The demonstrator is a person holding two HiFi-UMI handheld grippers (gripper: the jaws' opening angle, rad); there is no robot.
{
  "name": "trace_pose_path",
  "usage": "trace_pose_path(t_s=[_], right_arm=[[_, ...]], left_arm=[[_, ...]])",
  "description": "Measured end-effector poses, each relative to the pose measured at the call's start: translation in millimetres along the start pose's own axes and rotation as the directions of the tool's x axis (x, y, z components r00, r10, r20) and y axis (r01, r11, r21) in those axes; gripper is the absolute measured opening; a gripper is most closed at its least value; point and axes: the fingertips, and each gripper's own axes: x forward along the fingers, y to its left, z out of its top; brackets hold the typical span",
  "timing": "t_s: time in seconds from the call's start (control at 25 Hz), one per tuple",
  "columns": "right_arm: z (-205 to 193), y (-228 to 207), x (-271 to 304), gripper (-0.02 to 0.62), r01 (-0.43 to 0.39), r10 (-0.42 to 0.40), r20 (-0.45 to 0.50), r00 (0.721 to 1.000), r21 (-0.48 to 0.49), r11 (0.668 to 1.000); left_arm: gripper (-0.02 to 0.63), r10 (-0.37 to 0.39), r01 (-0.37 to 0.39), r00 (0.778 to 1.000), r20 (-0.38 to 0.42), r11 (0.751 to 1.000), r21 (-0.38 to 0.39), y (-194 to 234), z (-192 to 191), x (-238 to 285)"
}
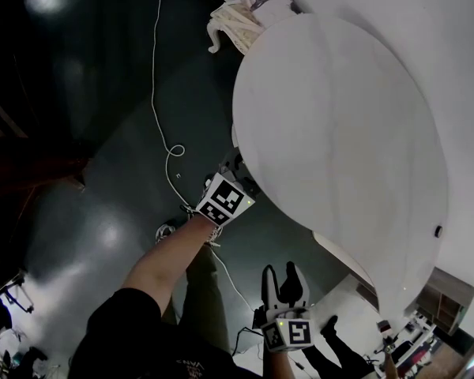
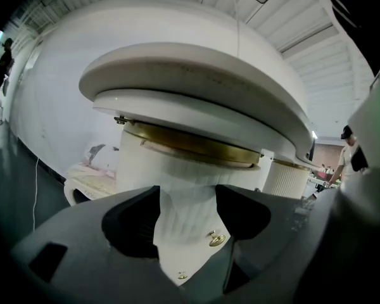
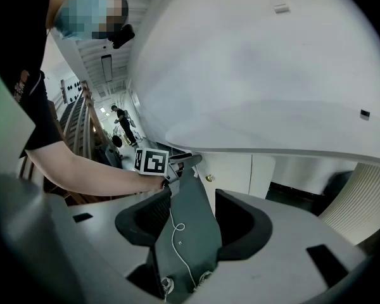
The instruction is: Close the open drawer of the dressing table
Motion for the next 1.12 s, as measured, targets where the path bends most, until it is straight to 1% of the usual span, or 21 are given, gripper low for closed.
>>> trace_pose_path(t_s=[0.28, 0.4, 0.56, 0.84, 1.12], right_arm=[[2.2, -8.4, -1.6, 0.221, 0.005, -0.005, 0.007, 1.0, -0.002, 1.0], [2.9, -7.5, -2.0, 0.221, 0.005, -0.005, 0.009, 1.0, -0.002, 1.0], [3.8, -6.8, -4.7, 0.22, 0.009, -0.009, 0.022, 1.0, -0.002, 1.0], [2.2, 4.0, -15.0, 0.221, 0.013, -0.013, 0.048, 0.999, 0.007, 1.0], [5.2, 22.1, -29.0, 0.221, 0.019, -0.019, 0.089, 0.996, 0.006, 1.0]], left_arm=[[0.287, 0.011, -0.011, 1.0, 0.006, 1.0, -0.011, 2.1, -0.4, -0.2], [0.287, 0.023, -0.023, 1.0, 0.0, 1.0, -0.003, 2.5, 0.1, -2.4], [0.287, 0.017, -0.016, 1.0, -0.019, 0.999, 0.028, -2.2, -0.6, -8.0], [0.287, 0.019, -0.017, 0.999, -0.027, 0.998, 0.052, -9.3, 3.1, -29.6], [0.285, 0.002, 0.002, 0.999, -0.048, 0.996, 0.084, -22.0, 7.5, -61.8]])
